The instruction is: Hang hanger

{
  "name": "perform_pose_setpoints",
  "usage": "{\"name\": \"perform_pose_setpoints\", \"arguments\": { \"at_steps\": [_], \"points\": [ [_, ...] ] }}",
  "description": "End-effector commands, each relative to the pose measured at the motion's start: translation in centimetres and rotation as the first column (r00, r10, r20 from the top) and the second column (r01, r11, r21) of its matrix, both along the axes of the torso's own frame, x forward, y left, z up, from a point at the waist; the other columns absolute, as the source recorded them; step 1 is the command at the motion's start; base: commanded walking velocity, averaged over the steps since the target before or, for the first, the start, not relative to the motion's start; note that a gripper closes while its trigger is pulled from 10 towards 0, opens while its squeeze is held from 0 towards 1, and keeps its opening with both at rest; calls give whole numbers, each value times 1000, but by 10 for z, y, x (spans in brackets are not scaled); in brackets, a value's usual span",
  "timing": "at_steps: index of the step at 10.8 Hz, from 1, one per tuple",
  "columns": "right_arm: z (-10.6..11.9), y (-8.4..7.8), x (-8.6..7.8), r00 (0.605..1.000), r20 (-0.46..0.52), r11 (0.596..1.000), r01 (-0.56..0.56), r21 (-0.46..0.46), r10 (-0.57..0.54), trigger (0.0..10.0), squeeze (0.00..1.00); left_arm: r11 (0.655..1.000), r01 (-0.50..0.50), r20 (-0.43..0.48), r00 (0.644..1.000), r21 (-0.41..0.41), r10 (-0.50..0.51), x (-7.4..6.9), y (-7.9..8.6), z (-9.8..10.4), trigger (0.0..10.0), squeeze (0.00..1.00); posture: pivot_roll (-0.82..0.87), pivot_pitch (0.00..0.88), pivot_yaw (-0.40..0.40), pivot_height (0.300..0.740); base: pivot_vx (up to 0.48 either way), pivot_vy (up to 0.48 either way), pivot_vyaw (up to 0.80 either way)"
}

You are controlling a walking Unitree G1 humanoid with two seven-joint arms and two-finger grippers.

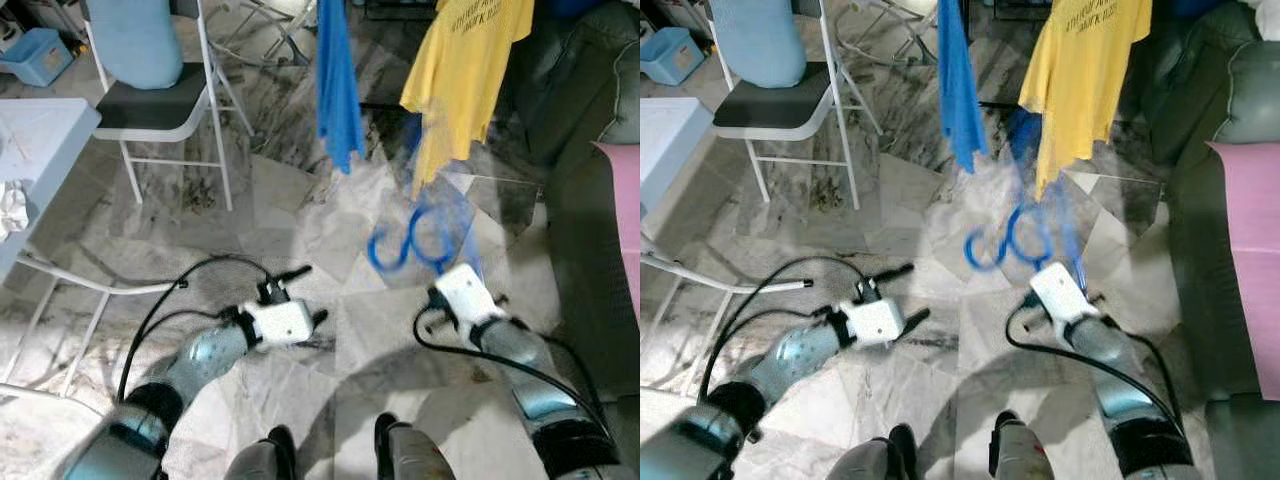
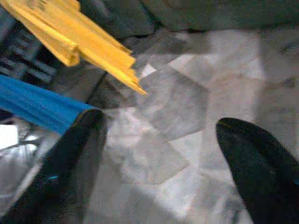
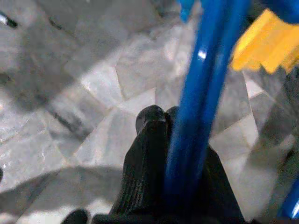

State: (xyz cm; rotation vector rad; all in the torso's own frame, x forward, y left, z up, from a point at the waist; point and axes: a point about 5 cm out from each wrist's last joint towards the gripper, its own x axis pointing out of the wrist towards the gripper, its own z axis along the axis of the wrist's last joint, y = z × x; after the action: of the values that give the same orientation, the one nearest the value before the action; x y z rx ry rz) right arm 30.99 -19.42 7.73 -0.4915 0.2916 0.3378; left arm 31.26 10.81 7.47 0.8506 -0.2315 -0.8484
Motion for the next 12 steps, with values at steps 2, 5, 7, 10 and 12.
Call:
{"name": "perform_pose_setpoints", "arguments": {
  "at_steps": [2, 5, 7, 10, 12],
  "points": [
    [4, 1, 3, 1000, 15, 999, 13, -30, -13, 0, 0, 997, -80, -13, 997, 14, 80, 10, 6, 1, 10000, 1000, -207, 280, 150, 740, 0, 0, 0],
    [-9, 2, -8, 994, -22, 989, 113, 92, -111, 0, 0, 819, -511, -316, 847, -262, 427, 17, 23, -17, 10000, 1000, -228, 243, 131, 740, 0, 0, 0],
    [-25, 8, -20, 975, -75, 954, 218, 205, -207, 0, 0, 662, -700, -482, 692, -266, 538, 0, 32, -46, 10000, 0, -231, 218, 99, 740, 0, 0, 0],
    [-48, 8, -35, 883, -177, 821, 469, 325, -434, 10000, 0, 476, -851, -653, 492, -221, 576, -19, 44, -73, 10000, 0, -219, 168, 68, 740, 0, 0, 0],
    [-59, 10, -40, 831, -231, 743, 556, 372, -506, 10000, 0, 411, -880, -703, 449, -238, 552, -18, 45, -74, 10000, 0, -209, 142, 69, 740, 0, 0, 0]
  ]
}}
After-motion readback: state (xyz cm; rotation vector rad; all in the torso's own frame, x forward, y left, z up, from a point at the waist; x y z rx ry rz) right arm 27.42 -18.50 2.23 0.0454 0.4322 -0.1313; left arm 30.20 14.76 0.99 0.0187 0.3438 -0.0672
